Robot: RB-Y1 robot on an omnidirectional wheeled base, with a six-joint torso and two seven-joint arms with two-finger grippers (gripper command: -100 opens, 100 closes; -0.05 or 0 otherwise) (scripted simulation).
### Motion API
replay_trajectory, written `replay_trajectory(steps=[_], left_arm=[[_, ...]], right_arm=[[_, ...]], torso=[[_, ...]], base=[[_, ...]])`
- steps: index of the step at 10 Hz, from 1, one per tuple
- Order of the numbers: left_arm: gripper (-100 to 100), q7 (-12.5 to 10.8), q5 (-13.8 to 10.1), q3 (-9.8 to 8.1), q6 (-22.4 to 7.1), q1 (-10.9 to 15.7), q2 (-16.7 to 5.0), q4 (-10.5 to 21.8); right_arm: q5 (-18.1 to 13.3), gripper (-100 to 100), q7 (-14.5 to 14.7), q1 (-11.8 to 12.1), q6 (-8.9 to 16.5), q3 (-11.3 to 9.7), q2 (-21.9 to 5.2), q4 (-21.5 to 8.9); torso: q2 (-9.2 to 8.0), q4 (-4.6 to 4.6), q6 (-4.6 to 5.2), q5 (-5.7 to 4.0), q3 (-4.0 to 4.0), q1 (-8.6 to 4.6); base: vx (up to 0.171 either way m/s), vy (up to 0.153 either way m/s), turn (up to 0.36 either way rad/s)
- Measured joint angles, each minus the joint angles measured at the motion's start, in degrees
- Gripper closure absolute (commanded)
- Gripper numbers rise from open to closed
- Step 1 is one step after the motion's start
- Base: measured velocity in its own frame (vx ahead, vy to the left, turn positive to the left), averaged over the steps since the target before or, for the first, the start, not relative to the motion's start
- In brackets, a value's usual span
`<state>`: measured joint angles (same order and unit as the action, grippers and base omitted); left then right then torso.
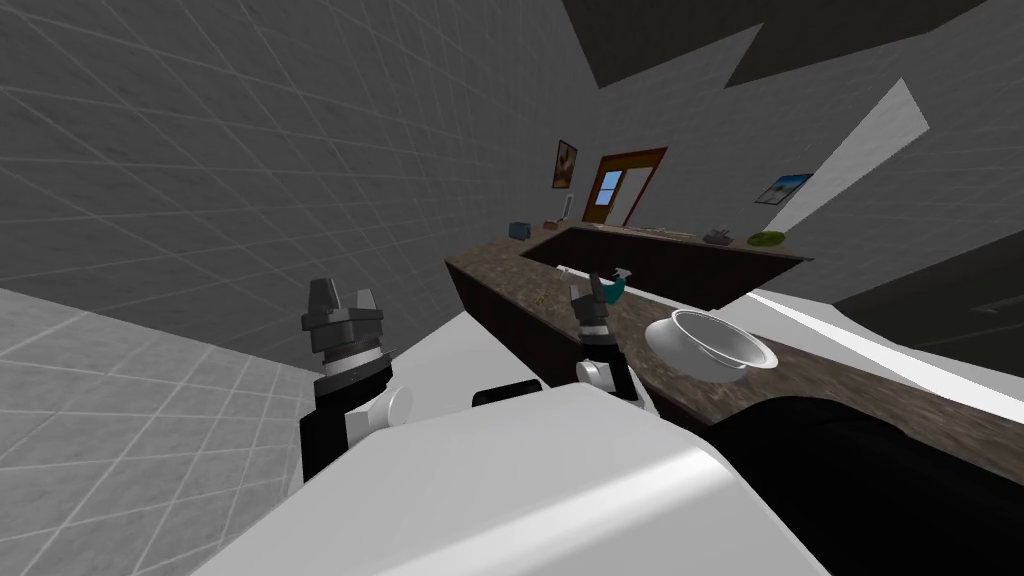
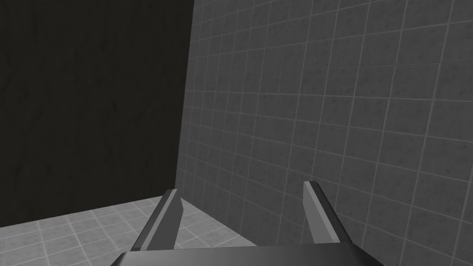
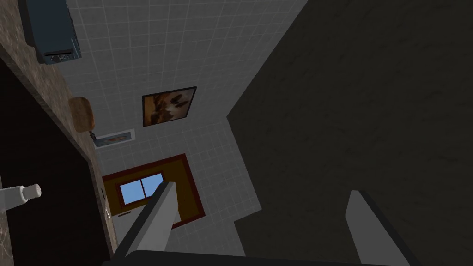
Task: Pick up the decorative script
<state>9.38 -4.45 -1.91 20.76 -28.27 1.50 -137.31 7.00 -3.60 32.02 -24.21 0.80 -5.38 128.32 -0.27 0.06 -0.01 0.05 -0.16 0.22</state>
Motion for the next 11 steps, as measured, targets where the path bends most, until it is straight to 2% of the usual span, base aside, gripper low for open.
replay_trajectory(steps=[4,7,8,9,11], left_arm=[[0,0.0,0.0,0.0,0.0,0.0,0.0,0.0],[0,0.0,0.0,-0.01,0.0,0.0,0.0,0.0],[0,0.0,0.0,0.0,0.0,0.0,0.0,0.0],[0,0.0,0.0,0.0,0.0,0.0,0.0,0.0],[0,0.0,0.0,0.0,0.0,0.0,0.0,0.0]], right_arm=[[6.7,-100,-4.0,4.6,4.2,3.0,-4.9,1.3],[10.5,-100,-6.2,5.9,5.8,4.2,-6.4,0.4],[12.2,-100,-7.4,7.1,6.4,5.0,-7.3,0.3],[13.7,-100,-8.8,9.6,7.0,5.3,-7.9,0.6],[16.7,-100,-10.9,10.4,8.8,6.6,-9.0,-0.3]], torso=[[0.36,-0.08,-0.01,0.04,0.21,0.14],[0.4,-0.09,0.01,0.0,0.23,-0.04],[0.44,-0.1,0.0,-0.01,0.25,-0.06],[0.51,-0.11,0.0,0.01,0.29,0.05],[0.54,-0.12,-0.01,0.0,0.31,-0.01]], base=[[0.018,0.098,0.136],[0.046,0.056,0.097],[0.083,0.082,0.192],[0.068,0.067,0.055],[0.071,0.048,0.092]])
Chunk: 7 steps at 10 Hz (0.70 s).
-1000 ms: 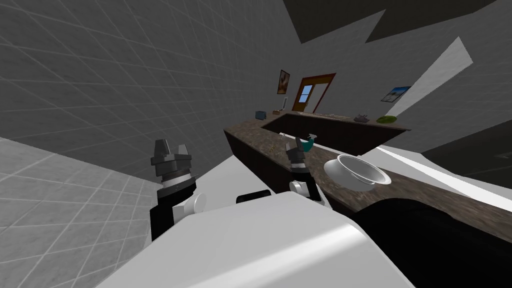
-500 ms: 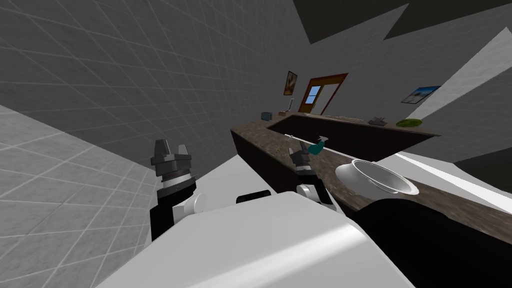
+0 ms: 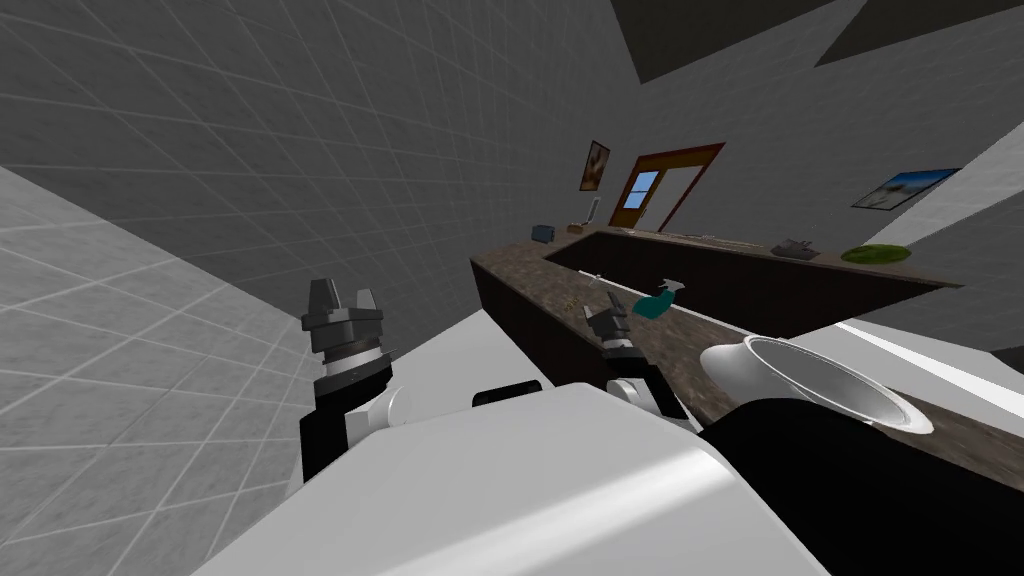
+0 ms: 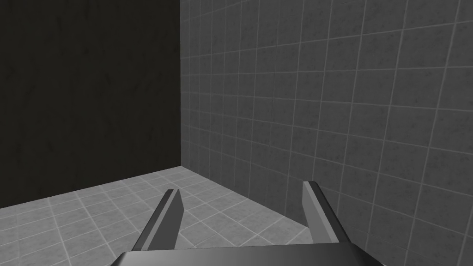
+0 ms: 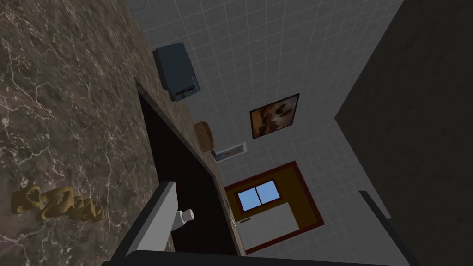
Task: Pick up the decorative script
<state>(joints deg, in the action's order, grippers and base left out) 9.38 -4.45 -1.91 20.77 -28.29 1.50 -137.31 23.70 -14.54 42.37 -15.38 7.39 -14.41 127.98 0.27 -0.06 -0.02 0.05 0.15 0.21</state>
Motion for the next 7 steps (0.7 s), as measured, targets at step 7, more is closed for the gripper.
replay_trajectory(steps=[7], left_arm=[[0,0.0,0.0,-0.01,0.0,0.0,0.0,0.0]], right_arm=[[10.3,-100,-8.2,6.4,4.8,3.5,-3.4,-2.3]], torso=[[-0.04,0.0,0.02,-0.02,-0.02,-0.1]], base=[[0.071,0.034,0.092]])
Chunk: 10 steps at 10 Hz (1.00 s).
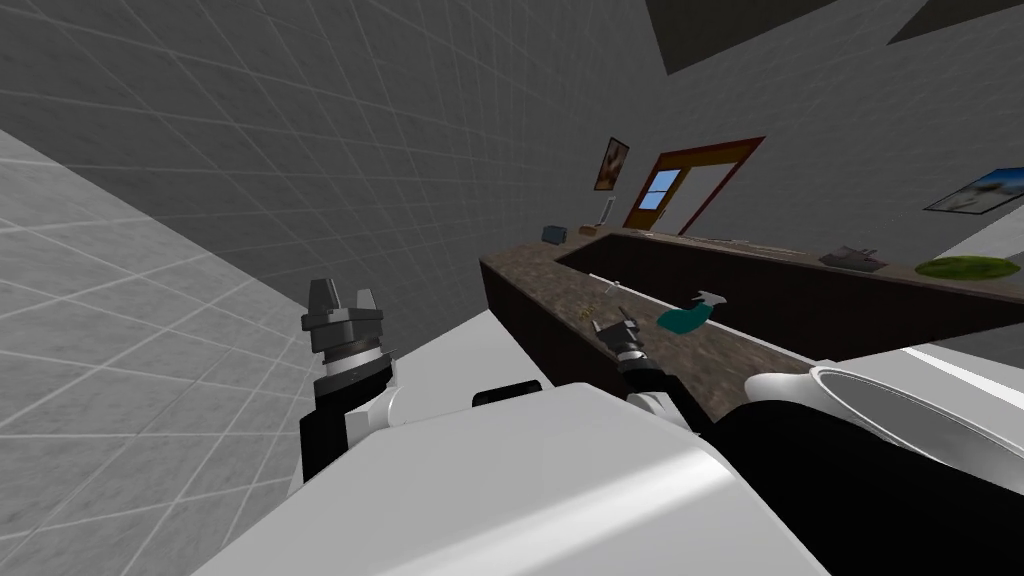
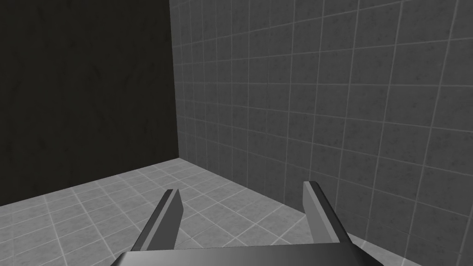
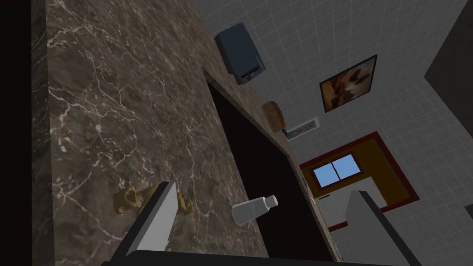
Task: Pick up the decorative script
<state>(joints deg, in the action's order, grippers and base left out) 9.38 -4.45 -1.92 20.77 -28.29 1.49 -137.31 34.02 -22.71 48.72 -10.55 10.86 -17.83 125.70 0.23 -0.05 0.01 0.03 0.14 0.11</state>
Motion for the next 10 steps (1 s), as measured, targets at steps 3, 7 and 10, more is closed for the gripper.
replay_trajectory(steps=[3,7,10], left_arm=[[0,0.0,0.0,0.0,0.0,0.0,0.0,0.0],[0,0.0,0.0,0.0,0.0,0.0,0.0,0.0],[0,0.0,0.0,0.0,0.0,0.0,0.0,0.0]], right_arm=[[4.7,-100,-4.0,3.7,1.8,1.3,-1.5,-1.5],[10.5,-100,-9.1,7.8,3.8,2.2,-2.6,-3.9],[15.0,-100,-12.9,10.4,6.4,4.1,-3.1,-4.8]], torso=[[0.04,-0.01,-0.01,-0.01,0.02,-0.02],[0.09,-0.02,0.0,0.01,0.05,0.03],[-0.03,0.01,0.01,0.01,-0.01,0.02]], base=[[0.08,0.025,0.078],[0.088,0.029,0.084],[0.076,0.032,0.098]])
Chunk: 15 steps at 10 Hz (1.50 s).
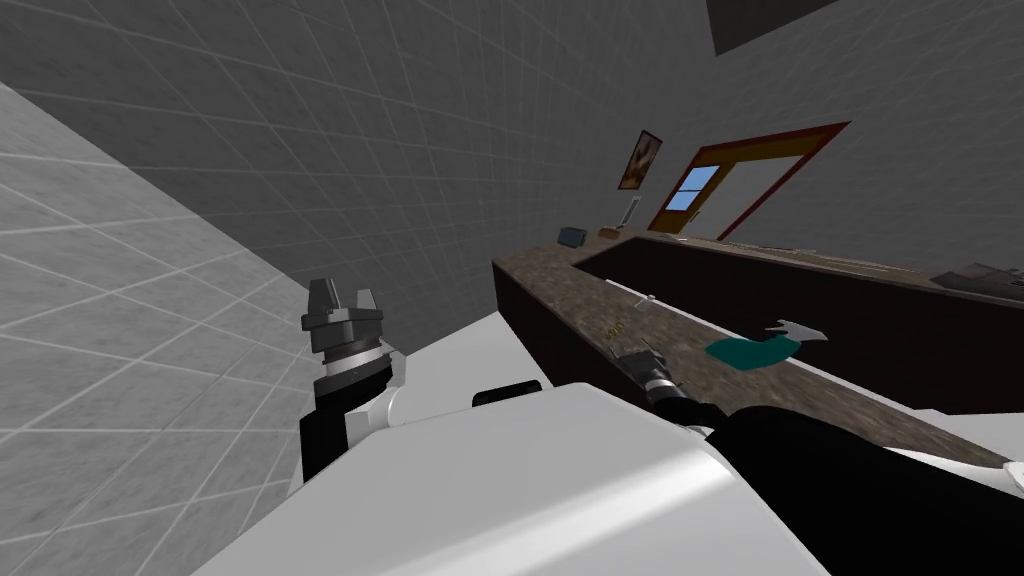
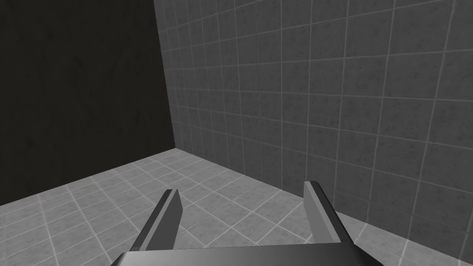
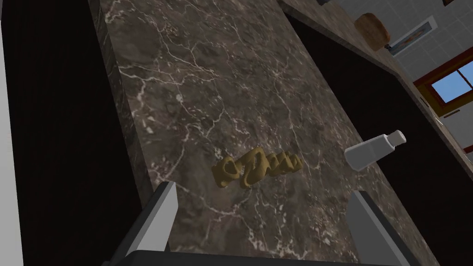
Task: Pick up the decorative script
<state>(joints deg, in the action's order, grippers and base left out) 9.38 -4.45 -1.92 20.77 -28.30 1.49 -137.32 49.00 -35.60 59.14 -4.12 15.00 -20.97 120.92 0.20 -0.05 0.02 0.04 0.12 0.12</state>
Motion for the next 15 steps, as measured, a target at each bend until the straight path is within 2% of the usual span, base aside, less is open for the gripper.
replay_trajectory(steps=[1,2,6,7,8,9,11,14,15], left_arm=[[0,0.0,0.0,0.0,0.0,0.0,0.0,0.0],[0,0.0,0.0,0.0,0.0,0.0,0.0,0.0],[0,0.0,0.0,0.0,0.0,0.0,0.0,0.0],[0,0.0,0.0,0.0,0.0,0.0,0.0,0.0],[0,0.0,0.0,0.0,0.0,0.0,0.0,0.0],[0,0.0,0.0,0.0,0.0,0.0,0.0,0.0],[0,0.0,0.0,0.0,0.0,0.0,0.0,0.0],[0,0.0,0.0,0.0,0.0,0.0,0.0,0.0],[0,0.0,0.0,0.0,0.0,0.0,0.0,0.0]], right_arm=[[1.7,-100,-1.6,1.7,0.4,0.2,-0.3,-0.7],[2.9,-100,-2.6,2.2,0.8,0.5,-0.2,-1.2],[8.7,-100,-7.5,6.0,4.9,3.1,0.3,-2.3],[10.3,-100,-8.8,7.4,4.6,2.6,-0.2,-3.8],[11.8,-100,-10.1,8.4,4.8,3.0,-0.5,-4.0],[13.5,-100,-11.7,10.1,6.4,4.4,-0.1,-3.7],[16.7,-100,-14.5,12.4,6.7,4.5,-0.8,-5.1],[19.8,-100,-18.0,14.6,9.8,6.2,0.5,-6.0],[22.7,-100,-19.5,16.9,8.8,5.7,-2.1,-7.4]], torso=[[0.04,-0.01,-0.02,0.0,0.02,0.02],[0.03,0.0,-0.01,-0.01,0.02,-0.04],[0.04,-0.01,-0.01,-0.01,0.03,-0.03],[0.13,-0.02,-0.02,-0.01,0.07,-0.03],[0.08,-0.02,-0.01,0.0,0.05,-0.02],[0.09,-0.02,-0.02,0.0,0.05,-0.06],[0.1,-0.02,-0.01,-0.02,0.06,-0.1],[0.18,-0.04,-0.01,-0.01,0.11,-0.05],[0.19,-0.05,-0.02,-0.01,0.11,-0.11]], base=[[0.079,0.014,0.042],[0.116,0.013,0.1],[0.096,0.018,0.086],[0.091,0.017,0.051],[0.097,0.004,0.107],[0.089,-0.006,0.059],[0.1,0.003,0.077],[0.129,0.004,0.094],[0.105,-0.009,0.055]])
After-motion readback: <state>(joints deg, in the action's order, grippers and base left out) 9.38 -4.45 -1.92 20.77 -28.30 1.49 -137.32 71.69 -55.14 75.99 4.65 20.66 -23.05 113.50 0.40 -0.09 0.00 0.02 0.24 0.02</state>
